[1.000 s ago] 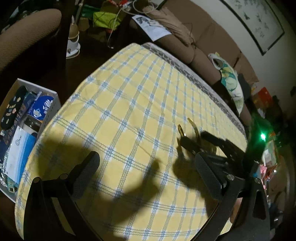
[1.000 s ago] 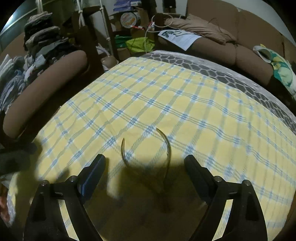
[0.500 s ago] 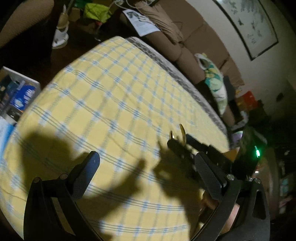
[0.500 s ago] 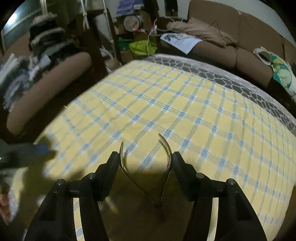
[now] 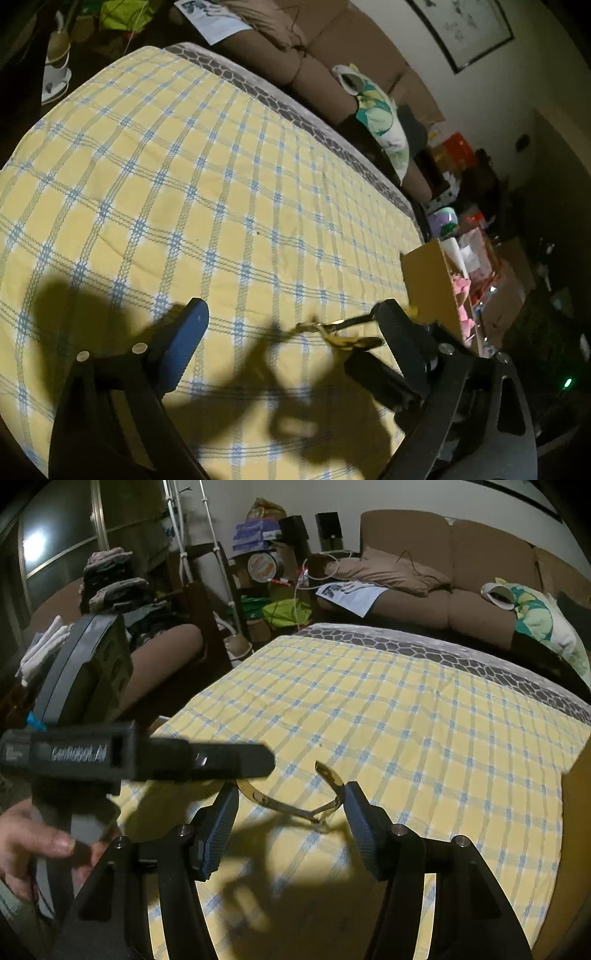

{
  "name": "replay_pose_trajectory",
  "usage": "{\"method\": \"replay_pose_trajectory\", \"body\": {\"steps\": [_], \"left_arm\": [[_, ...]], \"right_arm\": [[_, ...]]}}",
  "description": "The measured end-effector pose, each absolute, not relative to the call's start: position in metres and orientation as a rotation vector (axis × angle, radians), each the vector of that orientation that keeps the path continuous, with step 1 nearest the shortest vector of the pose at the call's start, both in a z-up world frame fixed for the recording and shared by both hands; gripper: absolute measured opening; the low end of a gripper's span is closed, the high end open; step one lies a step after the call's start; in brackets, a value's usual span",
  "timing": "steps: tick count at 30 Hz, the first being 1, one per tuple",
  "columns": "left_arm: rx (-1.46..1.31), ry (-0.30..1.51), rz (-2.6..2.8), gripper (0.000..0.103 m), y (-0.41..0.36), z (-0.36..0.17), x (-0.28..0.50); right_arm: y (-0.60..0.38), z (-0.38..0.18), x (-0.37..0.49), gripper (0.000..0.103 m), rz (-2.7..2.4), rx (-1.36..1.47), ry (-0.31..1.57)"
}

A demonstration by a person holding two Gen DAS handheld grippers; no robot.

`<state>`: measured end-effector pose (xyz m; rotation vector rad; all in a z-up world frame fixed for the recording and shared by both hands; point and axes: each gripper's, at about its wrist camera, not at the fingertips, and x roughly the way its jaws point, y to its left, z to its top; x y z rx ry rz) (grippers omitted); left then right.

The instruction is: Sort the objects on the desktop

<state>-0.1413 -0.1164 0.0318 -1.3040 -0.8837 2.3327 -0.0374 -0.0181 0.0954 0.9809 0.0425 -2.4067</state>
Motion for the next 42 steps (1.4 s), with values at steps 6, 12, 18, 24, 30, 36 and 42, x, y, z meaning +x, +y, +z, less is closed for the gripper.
{"method": "replay_pose_trajectory", "body": {"steps": [6,12,18,24,30,36,42], "left_arm": [[-1.389,-0.947,2.267,0.092,-0.113,0.025,-0.144],[-1.429,-0.912,2.298,0.091,-0.115,0.023,-0.142],[-1.476,-0.570,2.439,0.091,-0.107,0.033,-0.139],[-1.460,-0.076,2.392,0.092,-0.069,0.026,-0.124],[-1.453,0.270,2.410,0.093,-0.040,0.008,-0.110],[-1.460,0.039,2.416,0.055,-0.050,0.015,-0.112],[-1.483,-0.415,2.299,0.047,-0.075,0.014,-0.115]], "right_arm": [[-0.007,0.084,-0.032,0.038,-2.396,1.065,0.014],[0.020,0.079,-0.025,0.038,-2.367,1.196,-0.105],[0.043,0.078,-0.021,0.061,-2.378,1.307,-0.309],[0.040,0.075,-0.033,0.061,-2.356,1.329,-0.312],[0.038,0.076,-0.039,0.065,-2.332,1.322,-0.332],[0.052,0.076,-0.046,0.068,-2.310,1.324,-0.442],[0.067,0.066,-0.051,0.074,-2.139,1.326,-0.702]]}}
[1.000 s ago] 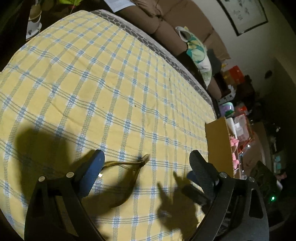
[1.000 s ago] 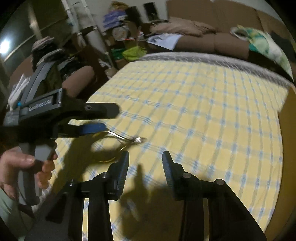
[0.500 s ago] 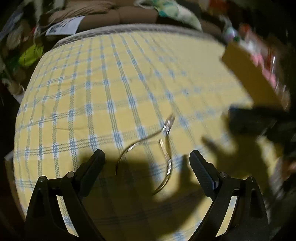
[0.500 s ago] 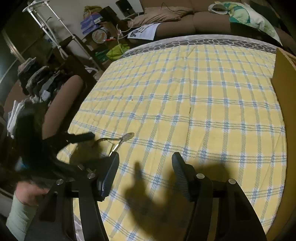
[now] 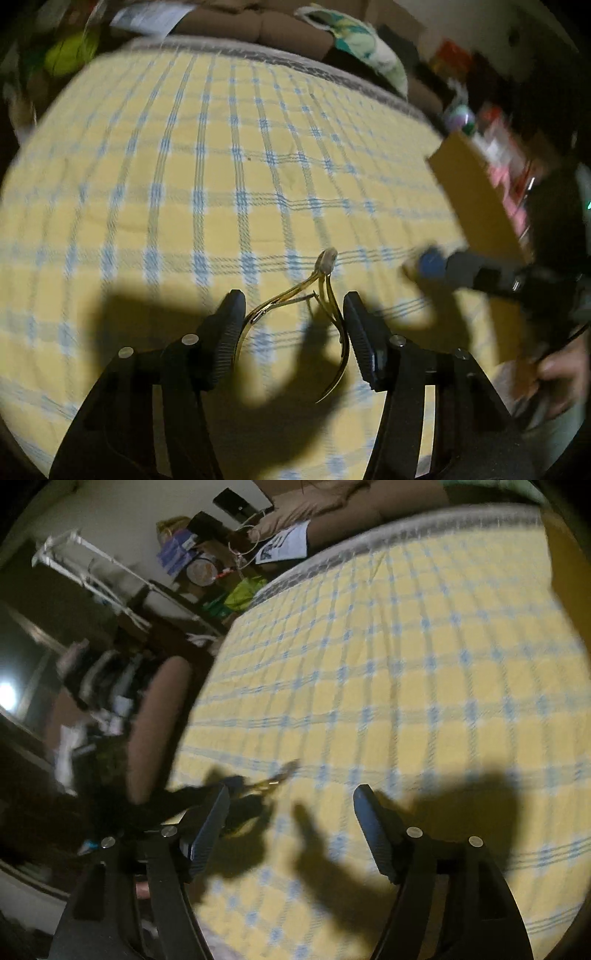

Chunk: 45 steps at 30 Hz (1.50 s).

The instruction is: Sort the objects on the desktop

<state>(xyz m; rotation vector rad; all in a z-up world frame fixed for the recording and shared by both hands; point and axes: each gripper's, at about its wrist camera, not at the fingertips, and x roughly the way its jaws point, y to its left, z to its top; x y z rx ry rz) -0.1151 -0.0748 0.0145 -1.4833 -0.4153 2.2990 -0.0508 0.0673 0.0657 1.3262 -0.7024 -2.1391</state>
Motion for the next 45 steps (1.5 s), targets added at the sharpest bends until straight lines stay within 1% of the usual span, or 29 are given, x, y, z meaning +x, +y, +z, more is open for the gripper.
{"method": "replay_pose_trajectory", "body": {"steps": [1,2,4,6,7,10,12,14,18,19,21,25,28,30,33,35,37,39,40,41,42,45], "left_arm": [[-1.489,-0.502,2.265,0.035,-0.080,0.012,-0.116],[-1.500,-0.615,2.209,0.032,-0.086,0.006,-0.117],[-1.494,-0.709,2.175,0.032,-0.094,0.001,-0.119],[-1.497,-0.717,2.169,0.031,-0.096,0.000,-0.120],[-1.505,-0.700,2.175,0.028,-0.096,0.000,-0.120],[-1.527,-0.516,2.204,0.028,-0.086,0.006,-0.118],[-1.534,-0.340,2.228,0.028,-0.073,0.011,-0.111],[-1.540,-0.314,2.227,0.028,-0.068,0.012,-0.106],[-1.534,-0.543,2.121,0.029,-0.079,0.003,-0.107],[-1.532,-0.566,2.114,0.029,-0.080,0.002,-0.107],[-1.527,-0.638,2.080,0.033,-0.085,-0.001,-0.108],[-1.500,-0.838,1.908,0.032,-0.087,-0.011,-0.106],[-1.504,-0.842,1.895,0.028,-0.084,-0.014,-0.107],[-1.504,-0.864,1.888,0.023,-0.085,-0.016,-0.109],[-1.526,-0.865,1.921,0.022,-0.096,-0.015,-0.107],[-1.524,-0.890,1.926,0.022,-0.101,-0.015,-0.108],[-1.519,-0.912,1.933,0.022,-0.106,-0.016,-0.107],[-1.521,-0.920,1.939,0.022,-0.107,-0.019,-0.108],[-1.520,-0.926,1.942,0.018,-0.106,-0.020,-0.109],[-1.516,-0.931,1.944,0.008,-0.105,-0.020,-0.110],[-1.511,-0.934,1.944,0.008,-0.103,-0.020,-0.110],[-1.479,-0.929,1.942,0.008,-0.092,-0.012,-0.110]], "right_arm": [[0.069,0.062,-0.052,0.074,-2.092,1.329,-0.762],[0.070,0.057,-0.053,0.073,-2.051,1.333,-0.811],[0.071,0.046,-0.055,0.072,-1.954,1.346,-0.920],[0.071,0.039,-0.058,0.067,-1.892,1.353,-0.990],[0.072,0.034,-0.058,0.063,-1.866,1.367,-1.027],[0.074,0.025,-0.058,0.051,-1.839,1.388,-1.059],[0.074,0.024,-0.056,0.050,-1.824,1.402,-1.046],[0.074,0.022,-0.054,0.047,-1.813,1.423,-1.031],[0.073,0.017,-0.049,0.041,-1.787,1.441,-1.021],[0.072,0.016,-0.050,0.040,-1.785,1.443,-1.028],[0.072,0.017,-0.051,0.042,-1.781,1.434,-1.058],[0.073,0.013,-0.052,0.042,-1.724,1.414,-1.127],[0.071,0.012,-0.050,0.040,-1.731,1.416,-1.120],[0.073,0.011,-0.049,0.038,-1.720,1.411,-1.133],[0.082,0.009,-0.046,0.037,-1.710,1.414,-1.164],[0.082,0.012,-0.046,0.037,-1.741,1.433,-1.122],[0.079,0.021,-0.044,0.037,-1.804,1.463,-1.001],[0.070,0.034,-0.041,0.037,-1.895,1.485,-0.815],[0.065,0.039,-0.039,0.037,-1.928,1.489,-0.732],[0.058,0.043,-0.038,0.037,-1.957,1.492,-0.649],[0.049,0.047,-0.035,0.037,-1.992,1.495,-0.550],[0.032,0.051,-0.030,0.037,-2.054,1.492,-0.378]]}}
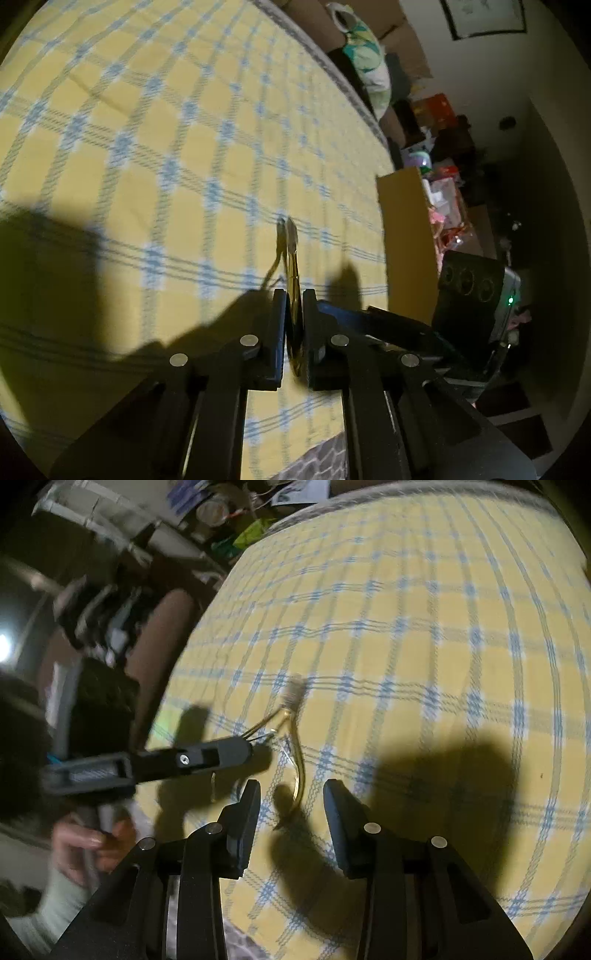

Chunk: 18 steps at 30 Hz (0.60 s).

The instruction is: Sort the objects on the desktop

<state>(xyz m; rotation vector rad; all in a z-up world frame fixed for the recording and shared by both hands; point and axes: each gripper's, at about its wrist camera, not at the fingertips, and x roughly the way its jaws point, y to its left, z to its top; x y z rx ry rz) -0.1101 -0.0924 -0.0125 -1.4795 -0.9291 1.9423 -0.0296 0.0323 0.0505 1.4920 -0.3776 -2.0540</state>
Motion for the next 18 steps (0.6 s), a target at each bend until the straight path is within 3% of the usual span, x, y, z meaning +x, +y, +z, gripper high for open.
{"method": "replay_pose_trajectory", "body": {"steps": [6,9,11,13,18], "left_arm": [[-1.513,-0.877,1.933,0.008,-0.072,-0.011,-0.110],[-1.492,-0.910,1.921,0.008,-0.074,-0.009,-0.109],[-1.473,-0.931,1.908,0.008,-0.077,-0.006,-0.108],[-1.464,-0.937,1.896,0.008,-0.077,-0.004,-0.107],[-1.439,-0.947,1.850,0.008,-0.067,0.000,-0.104]], "right_arm": [[0.008,0.055,-0.020,0.037,-2.122,1.456,-0.152],[0.000,0.055,-0.015,0.027,-2.158,1.427,-0.047],[0.003,0.053,-0.016,0.014,-2.166,1.419,-0.060],[0.010,0.053,-0.019,0.010,-2.165,1.407,-0.116],[0.014,0.057,-0.022,0.011,-2.176,1.406,-0.152]]}}
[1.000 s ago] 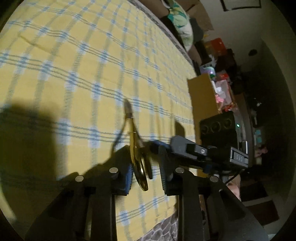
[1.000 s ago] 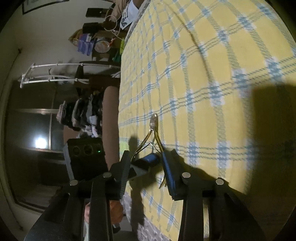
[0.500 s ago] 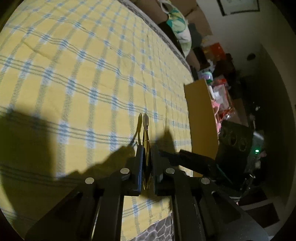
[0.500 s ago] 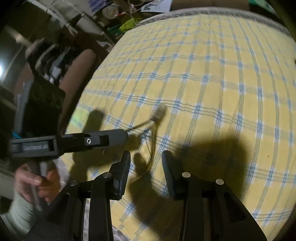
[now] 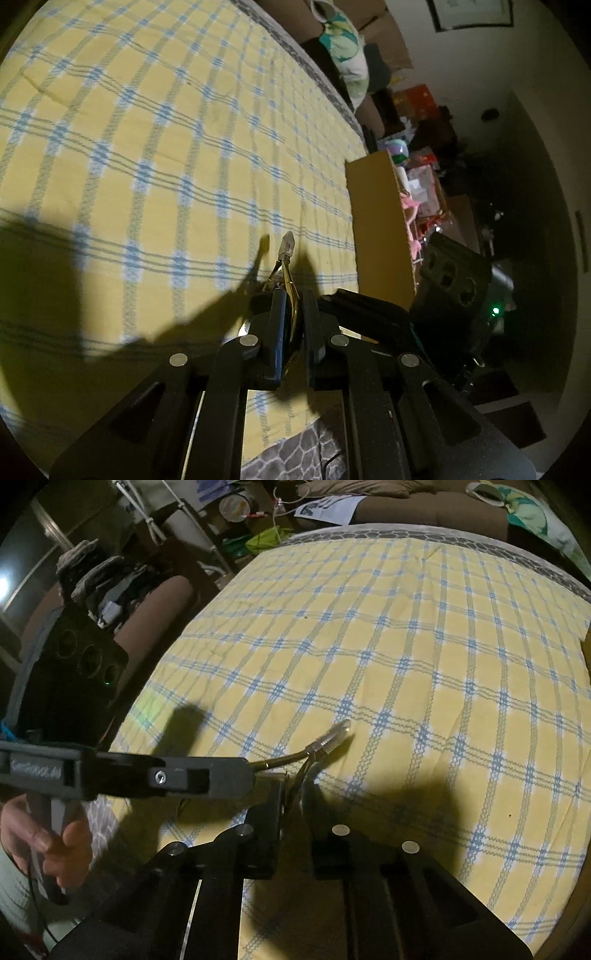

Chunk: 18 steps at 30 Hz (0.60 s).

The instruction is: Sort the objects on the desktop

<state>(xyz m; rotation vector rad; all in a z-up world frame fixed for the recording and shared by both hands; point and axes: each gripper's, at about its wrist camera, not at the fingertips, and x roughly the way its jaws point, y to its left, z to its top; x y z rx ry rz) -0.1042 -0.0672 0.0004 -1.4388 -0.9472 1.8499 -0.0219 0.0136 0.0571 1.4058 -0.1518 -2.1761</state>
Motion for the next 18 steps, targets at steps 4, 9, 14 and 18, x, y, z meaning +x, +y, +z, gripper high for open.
{"method": "replay_pose_trajectory", "body": {"steps": [4,9,14,18], "left_arm": [[-1.379,-0.997,1.793,0.008,-0.062,0.010,-0.101],[-1.344,-0.982,1.820,0.008,-0.060,0.022,-0.103],[-1.300,-0.955,1.846,0.008,-0.054,0.038,-0.106],[-1.244,-0.957,1.848,0.008,-0.040,0.059,-0.105]], "right_arm": [[0.021,0.050,-0.027,0.016,-2.167,1.418,-0.273],[0.035,0.067,-0.027,0.014,-2.207,1.336,-0.352],[0.038,0.093,-0.024,0.013,-2.251,1.293,-0.270],[0.049,0.109,-0.024,0.013,-2.277,1.250,-0.301]]}}
